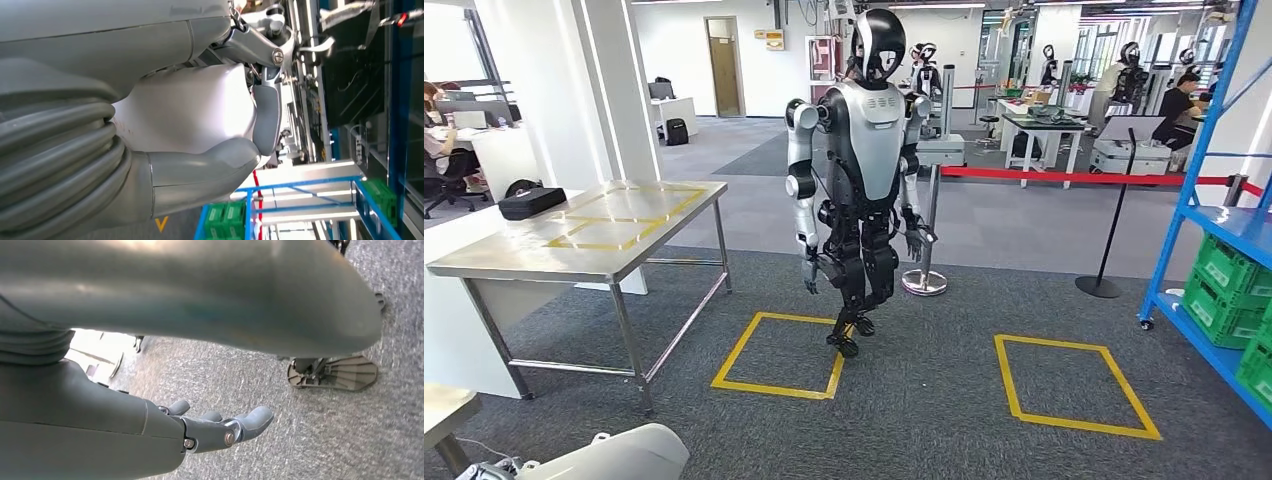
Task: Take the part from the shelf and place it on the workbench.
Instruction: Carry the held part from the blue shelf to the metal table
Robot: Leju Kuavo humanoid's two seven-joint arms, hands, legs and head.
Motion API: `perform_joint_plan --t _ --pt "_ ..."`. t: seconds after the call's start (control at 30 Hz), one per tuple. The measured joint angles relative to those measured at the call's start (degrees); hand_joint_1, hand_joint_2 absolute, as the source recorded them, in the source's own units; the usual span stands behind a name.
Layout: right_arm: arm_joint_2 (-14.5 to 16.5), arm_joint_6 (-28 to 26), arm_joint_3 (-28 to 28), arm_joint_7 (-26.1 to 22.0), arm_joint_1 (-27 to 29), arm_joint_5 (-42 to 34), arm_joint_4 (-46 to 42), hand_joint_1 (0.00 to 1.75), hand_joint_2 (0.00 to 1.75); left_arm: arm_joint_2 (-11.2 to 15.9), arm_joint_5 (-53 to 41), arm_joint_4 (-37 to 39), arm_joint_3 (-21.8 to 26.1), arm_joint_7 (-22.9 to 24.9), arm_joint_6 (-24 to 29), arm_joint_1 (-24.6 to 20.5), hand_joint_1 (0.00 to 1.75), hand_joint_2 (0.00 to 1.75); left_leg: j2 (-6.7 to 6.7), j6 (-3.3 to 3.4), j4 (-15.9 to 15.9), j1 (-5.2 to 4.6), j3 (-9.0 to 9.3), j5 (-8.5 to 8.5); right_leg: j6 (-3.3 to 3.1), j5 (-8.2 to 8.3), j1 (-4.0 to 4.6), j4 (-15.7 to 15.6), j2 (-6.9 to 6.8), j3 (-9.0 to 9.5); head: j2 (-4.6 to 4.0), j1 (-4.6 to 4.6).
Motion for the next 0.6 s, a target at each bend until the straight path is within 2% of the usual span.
perform_joint_plan --t 0.03,0.1,0.13,0.17,0.2,0.23,0.27,0.33,0.37,0.4,0.47,0.5,0.53,0.6 --pt "0.0 0.1 0.0 0.0 -0.1 0.1 0.0 0.00 0.00 0.0 -0.1 -0.4 0.3 0.0 0.1 0.1 1.75 1.75 -0.67 0.35 -0.2 0.21 0.09 0.17 0.33 -1.03 -0.13 1.6 1.57 -0.64 0.00 0.05" --pt "0.0 0.2 0.0 -0.1 0.0 0.3 0.0 0.00 0.00 -0.1 -0.1 -1.0 0.7 -0.1 0.3 0.3 1.75 1.75 -2.03 0.78 -0.3 0.41 0.06 0.35 0.76 -4.23 -0.39 8.1 5.40 -3.73 0.00 0.18" --pt "0.0 0.2 0.0 -0.1 0.1 0.3 0.0 0.00 0.00 -0.1 -0.1 -1.2 0.9 -0.1 0.3 0.5 1.75 1.75 -2.80 0.86 -0.3 0.41 -0.01 0.38 0.86 -5.64 -0.44 11.8 6.31 -5.68 0.00 0.25" --pt "0.0 0.2 0.0 -0.1 0.2 0.4 0.0 0.00 0.00 -0.2 -0.1 -1.5 1.2 -0.1 0.4 0.8 1.75 1.75 -3.66 0.88 -0.2 0.41 -0.07 0.38 0.91 -6.20 -0.47 14.5 6.68 -7.17 0.00 0.28" --pt "0.0 0.2 0.0 -0.1 0.3 0.5 0.0 0.00 0.00 -0.2 -0.1 -1.7 1.6 -0.1 0.4 1.1 1.75 1.75 -4.55 0.86 -0.1 0.42 -0.10 0.38 0.91 -5.65 -0.50 15.1 6.81 -7.75 0.00 0.31" --pt "0.0 0.2 0.0 -0.1 0.3 0.6 0.0 0.00 0.00 -0.2 -0.1 -1.9 2.1 -0.1 0.4 1.2 1.75 1.75 -5.44 0.80 0.0 0.46 -0.12 0.35 0.87 -4.08 -0.57 13.5 6.98 -7.21 0.00 0.33" --pt "0.0 0.2 0.0 -0.1 0.3 0.6 0.0 0.00 0.00 -0.2 -0.1 -2.1 2.5 -0.1 0.4 1.3 1.75 1.75 -6.31 0.66 0.2 0.53 -0.14 0.29 0.84 -1.84 -0.70 9.9 7.52 -5.67 0.00 0.35" --pt "0.1 0.2 0.0 -0.1 0.2 0.7 0.0 0.00 0.00 -0.1 0.0 -2.6 3.2 -0.1 0.4 1.4 1.75 1.75 -7.92 0.04 0.7 0.60 -0.37 0.15 0.82 0.91 -1.00 2.9 10.05 -2.48 0.00 0.38" --pt "0.1 0.2 0.0 -0.2 0.2 0.7 0.0 0.00 0.00 0.0 0.0 -2.8 3.5 -0.1 0.4 1.4 1.75 1.75 -8.64 -0.39 0.8 0.59 -0.56 0.16 0.74 1.35 -1.03 0.9 10.94 -1.62 0.00 0.37" --pt "0.1 0.2 0.0 -0.2 0.1 0.7 0.0 0.00 0.00 0.2 0.1 -3.0 3.8 -0.1 0.4 1.6 1.75 1.75 -9.31 -0.84 0.7 0.62 -0.82 0.25 0.55 1.17 -0.95 0.4 11.31 -1.39 0.00 0.35" --pt "0.2 0.2 0.0 -0.2 0.0 0.8 0.0 0.00 0.00 0.7 0.2 -3.3 4.6 -0.3 0.4 2.2 1.75 1.75 -10.41 -1.64 0.4 0.71 -1.24 0.52 -0.22 1.39 -0.88 0.1 9.95 -1.14 0.00 0.30" --pt "0.2 0.2 0.0 -0.1 -0.1 0.8 0.0 0.00 0.00 1.0 0.2 -3.4 5.0 -0.5 0.4 2.5 1.75 1.75 -9.69 -1.92 0.7 0.66 -1.52 0.28 -0.71 1.51 -0.93 -0.1 9.26 -0.99 0.00 0.23" --pt "0.3 0.2 0.0 0.0 -0.1 0.9 0.0 0.00 0.00 1.2 0.3 -3.4 5.4 -0.7 0.4 2.7 1.75 1.75 -8.14 -2.16 2.0 0.55 -2.14 -0.60 -1.14 1.64 -1.01 -0.3 8.48 -0.86 0.00 0.13" --pt "0.3 0.3 0.0 -0.1 0.0 1.1 0.0 0.00 0.00 1.4 0.3 -3.4 5.9 -1.2 0.6 2.8 1.75 1.75 -3.89 -2.52 7.9 0.40 -4.83 -4.11 -1.71 1.70 -0.91 -0.5 6.85 -0.85 0.00 -0.07"
